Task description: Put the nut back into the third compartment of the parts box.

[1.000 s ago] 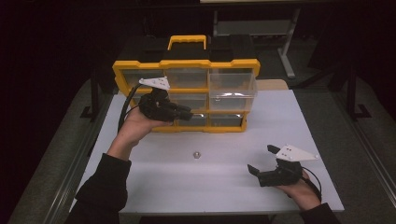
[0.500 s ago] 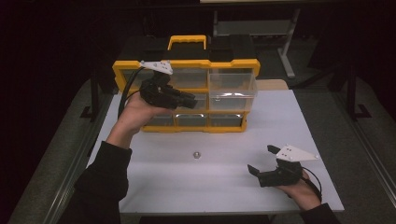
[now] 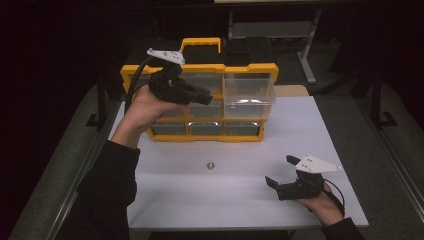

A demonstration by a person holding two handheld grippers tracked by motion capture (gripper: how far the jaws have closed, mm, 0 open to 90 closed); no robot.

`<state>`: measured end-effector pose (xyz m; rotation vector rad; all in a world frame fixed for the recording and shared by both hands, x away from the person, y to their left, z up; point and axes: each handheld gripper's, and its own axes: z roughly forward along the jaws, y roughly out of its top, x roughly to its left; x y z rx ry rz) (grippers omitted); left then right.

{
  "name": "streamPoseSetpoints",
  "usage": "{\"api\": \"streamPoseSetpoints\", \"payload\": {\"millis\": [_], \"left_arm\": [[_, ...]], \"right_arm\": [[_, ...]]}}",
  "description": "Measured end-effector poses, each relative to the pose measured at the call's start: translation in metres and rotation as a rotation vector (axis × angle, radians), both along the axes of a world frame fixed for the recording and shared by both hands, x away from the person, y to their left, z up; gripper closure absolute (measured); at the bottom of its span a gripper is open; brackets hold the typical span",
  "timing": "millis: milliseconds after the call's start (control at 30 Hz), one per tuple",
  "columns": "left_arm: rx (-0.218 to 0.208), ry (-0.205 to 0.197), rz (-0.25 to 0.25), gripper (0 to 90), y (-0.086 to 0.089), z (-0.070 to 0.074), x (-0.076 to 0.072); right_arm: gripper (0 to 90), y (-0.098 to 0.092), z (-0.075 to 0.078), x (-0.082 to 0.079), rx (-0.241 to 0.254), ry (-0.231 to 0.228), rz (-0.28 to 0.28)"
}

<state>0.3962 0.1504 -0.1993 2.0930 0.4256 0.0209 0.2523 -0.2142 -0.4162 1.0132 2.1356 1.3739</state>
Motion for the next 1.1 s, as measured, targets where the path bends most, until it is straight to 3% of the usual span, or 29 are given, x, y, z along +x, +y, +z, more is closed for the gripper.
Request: {"api": "streamPoseSetpoints", "payload": {"millis": [500,1100], "left_arm": [[-0.018,-0.016,-0.015,70.5,-0.015,0.027,0.009],[0.005,-0.033,-0.044,70.5,-0.049,0.041,0.015]], "right_arm": [[0.0,-0.001,0.001,0.0,0.007,0.003,-0.004],[0.0,-0.002,0.001,-0.001,0.009,0.002,-0.002]]}}
